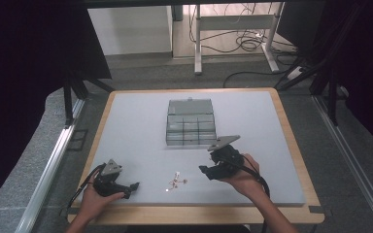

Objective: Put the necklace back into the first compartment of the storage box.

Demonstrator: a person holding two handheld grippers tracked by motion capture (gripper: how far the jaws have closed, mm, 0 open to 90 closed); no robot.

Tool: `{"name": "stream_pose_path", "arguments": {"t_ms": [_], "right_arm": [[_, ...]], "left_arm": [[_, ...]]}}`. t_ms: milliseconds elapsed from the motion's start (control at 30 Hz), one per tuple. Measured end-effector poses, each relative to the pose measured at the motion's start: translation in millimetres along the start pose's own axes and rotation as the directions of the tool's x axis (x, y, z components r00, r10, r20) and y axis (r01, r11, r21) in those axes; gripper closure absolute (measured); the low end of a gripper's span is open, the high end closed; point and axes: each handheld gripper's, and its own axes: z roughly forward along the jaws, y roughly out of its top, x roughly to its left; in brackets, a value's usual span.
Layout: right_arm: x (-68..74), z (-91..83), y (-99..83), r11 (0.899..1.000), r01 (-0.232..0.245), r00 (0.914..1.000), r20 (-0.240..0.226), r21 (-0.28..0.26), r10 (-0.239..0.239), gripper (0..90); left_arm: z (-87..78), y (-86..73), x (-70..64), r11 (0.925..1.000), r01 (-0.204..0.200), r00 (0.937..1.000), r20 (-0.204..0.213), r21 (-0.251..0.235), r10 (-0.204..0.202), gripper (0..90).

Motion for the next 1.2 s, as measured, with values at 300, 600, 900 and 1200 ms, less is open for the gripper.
{"name": "stream_pose_path", "arguments": {"t_ms": [300, 600, 900, 1200], "right_arm": [[15.7, 22.6, 10.9, 0.997, 0.05, 0.9976, -0.05, 0.053, -0.047, 39.6], [23.1, 44.7, 9.6, 0.992, 0.054, 0.9943, -0.098, 0.117, -0.043, 44.1], [31.7, 63.0, 9.8, 0.983, 0.081, 0.9896, -0.131, 0.167, -0.059, 47.9], [35.3, 80.7, 8.8, 0.973, 0.087, 0.9865, -0.155, 0.213, -0.054, 52.9]], "left_arm": [[-0.2, -0.1, -0.2, 1.0, 0.002, 1.0, 0.0, -0.001, -0.002, 1.3], [-0.3, -0.4, -0.3, 1.0, 0.002, 1.0, 0.0, -0.003, -0.002, 1.4], [-0.3, -0.8, -0.8, 1.0, 0.006, 1.0, -0.001, -0.005, -0.006, 1.4], [-0.6, -1.0, -0.5, 1.0, 0.001, 1.0, -0.002, -0.004, -0.001, 1.5]]}}
